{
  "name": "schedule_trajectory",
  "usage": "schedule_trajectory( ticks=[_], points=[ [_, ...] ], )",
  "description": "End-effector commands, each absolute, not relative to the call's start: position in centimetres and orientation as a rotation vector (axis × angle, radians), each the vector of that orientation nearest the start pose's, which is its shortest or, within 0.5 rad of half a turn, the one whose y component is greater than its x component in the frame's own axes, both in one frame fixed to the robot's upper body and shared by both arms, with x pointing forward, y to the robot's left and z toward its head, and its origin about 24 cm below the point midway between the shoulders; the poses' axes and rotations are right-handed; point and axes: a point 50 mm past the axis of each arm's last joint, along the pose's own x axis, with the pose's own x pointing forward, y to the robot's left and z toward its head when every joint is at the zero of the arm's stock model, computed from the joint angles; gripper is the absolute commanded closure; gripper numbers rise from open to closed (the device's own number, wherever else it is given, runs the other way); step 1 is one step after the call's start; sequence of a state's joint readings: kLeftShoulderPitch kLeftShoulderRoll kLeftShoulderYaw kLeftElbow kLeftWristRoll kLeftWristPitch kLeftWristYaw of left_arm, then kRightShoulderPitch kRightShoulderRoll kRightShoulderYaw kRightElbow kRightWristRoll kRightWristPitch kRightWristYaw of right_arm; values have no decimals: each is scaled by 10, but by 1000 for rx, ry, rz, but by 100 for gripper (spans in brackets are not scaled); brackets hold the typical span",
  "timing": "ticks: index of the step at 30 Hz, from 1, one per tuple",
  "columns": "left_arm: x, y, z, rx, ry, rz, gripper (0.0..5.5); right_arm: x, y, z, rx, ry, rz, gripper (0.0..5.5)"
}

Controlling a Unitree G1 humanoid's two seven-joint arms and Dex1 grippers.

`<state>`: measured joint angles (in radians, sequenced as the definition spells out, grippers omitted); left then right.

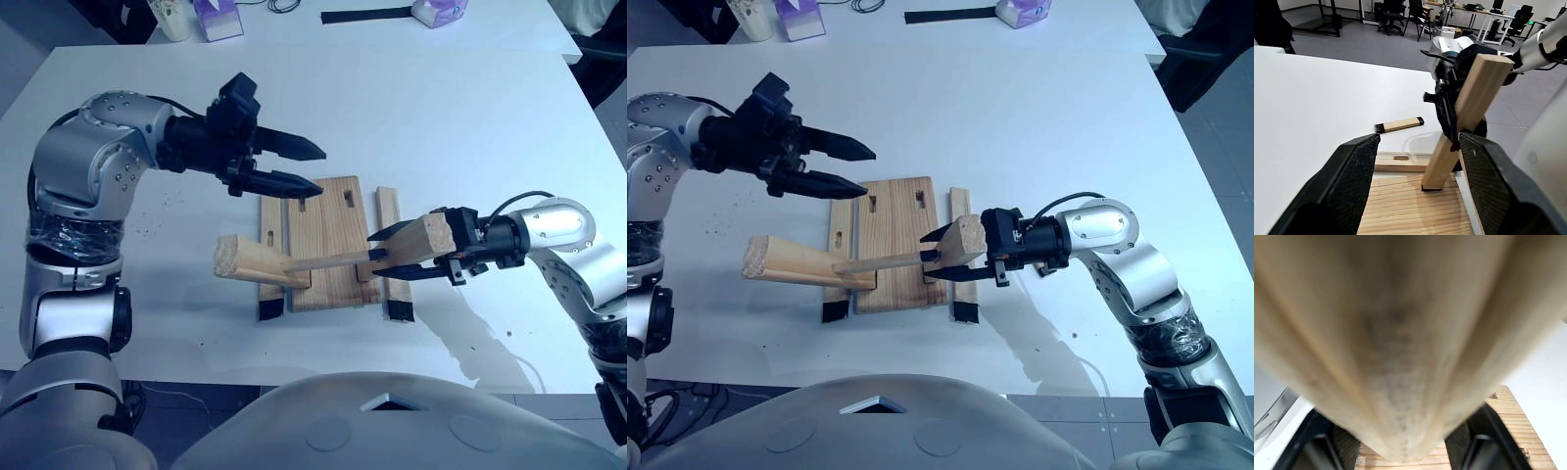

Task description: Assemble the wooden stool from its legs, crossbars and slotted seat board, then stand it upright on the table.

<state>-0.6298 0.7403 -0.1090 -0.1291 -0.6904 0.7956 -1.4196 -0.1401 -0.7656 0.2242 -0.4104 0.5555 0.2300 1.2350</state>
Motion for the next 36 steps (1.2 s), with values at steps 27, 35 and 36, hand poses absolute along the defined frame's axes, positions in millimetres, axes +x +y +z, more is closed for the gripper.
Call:
schedule_trajectory(
  ticks=[27,35,36],
  points=[
    [238,113,171,37,388,-1903,390,202,-142,115,-280,164,1658,350],
    [236,108,144,41,498,-1925,390,202,-141,113,-286,170,1663,350],
    [236,107,139,38,517,-1928,390,203,-141,112,-287,171,1662,350]
  ],
)
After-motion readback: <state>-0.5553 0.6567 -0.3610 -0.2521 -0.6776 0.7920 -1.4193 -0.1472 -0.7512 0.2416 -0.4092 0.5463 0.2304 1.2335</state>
